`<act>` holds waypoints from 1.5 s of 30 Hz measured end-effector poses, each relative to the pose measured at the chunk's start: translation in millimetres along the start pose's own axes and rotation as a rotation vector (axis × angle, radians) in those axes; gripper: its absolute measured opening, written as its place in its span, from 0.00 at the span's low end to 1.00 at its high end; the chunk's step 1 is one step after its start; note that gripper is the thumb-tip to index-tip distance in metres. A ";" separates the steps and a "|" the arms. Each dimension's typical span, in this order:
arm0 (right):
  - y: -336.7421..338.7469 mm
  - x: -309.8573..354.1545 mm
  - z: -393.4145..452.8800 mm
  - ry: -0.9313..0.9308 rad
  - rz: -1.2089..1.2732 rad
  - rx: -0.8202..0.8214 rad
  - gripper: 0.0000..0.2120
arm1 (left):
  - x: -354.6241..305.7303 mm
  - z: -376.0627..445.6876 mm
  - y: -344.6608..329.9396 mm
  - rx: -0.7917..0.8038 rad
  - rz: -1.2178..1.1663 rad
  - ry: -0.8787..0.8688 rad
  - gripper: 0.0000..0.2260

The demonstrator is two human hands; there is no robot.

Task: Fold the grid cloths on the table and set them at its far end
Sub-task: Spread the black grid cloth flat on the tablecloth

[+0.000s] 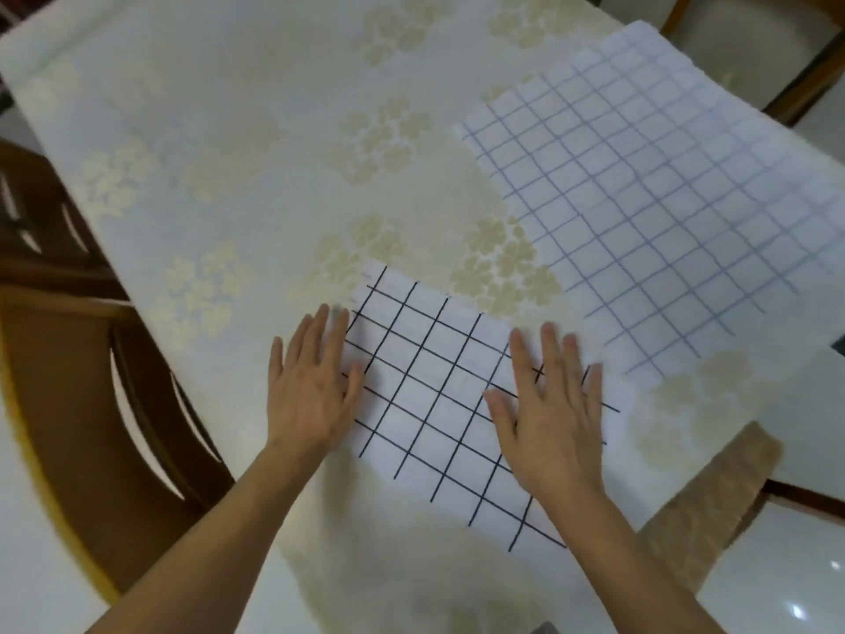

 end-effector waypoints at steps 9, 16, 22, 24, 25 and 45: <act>-7.1 84.3 79.8 0.696 -0.157 0.109 0.29 | 39.7 -51.3 8.7 0.004 -0.075 0.316 0.26; -16.7 172.6 120.1 1.040 -0.209 0.157 0.28 | 49.6 -54.6 5.4 -0.025 -0.102 0.409 0.25; -30.4 214.7 130.1 1.254 -0.177 0.220 0.19 | 43.6 -52.2 -1.8 -0.059 -0.163 0.482 0.19; -33.2 219.8 134.6 1.277 -0.182 0.242 0.16 | 43.6 -52.4 -3.6 -0.068 -0.178 0.498 0.18; -34.0 221.7 136.6 1.280 -0.185 0.256 0.15 | 43.8 -52.9 -3.7 -0.074 -0.183 0.503 0.17; -46.9 244.1 145.4 1.359 -0.240 0.395 0.15 | 50.9 -42.9 -9.4 0.024 -0.115 0.529 0.15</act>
Point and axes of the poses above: each hand's wrist, its own z-axis towards the middle knuckle, its own y-axis out of the back of the hand, x = y × z, the point moved 7 cm from there along z, towards the middle knuckle, and after that the axes turned 8 degrees about -y, right-handed, at the moved point
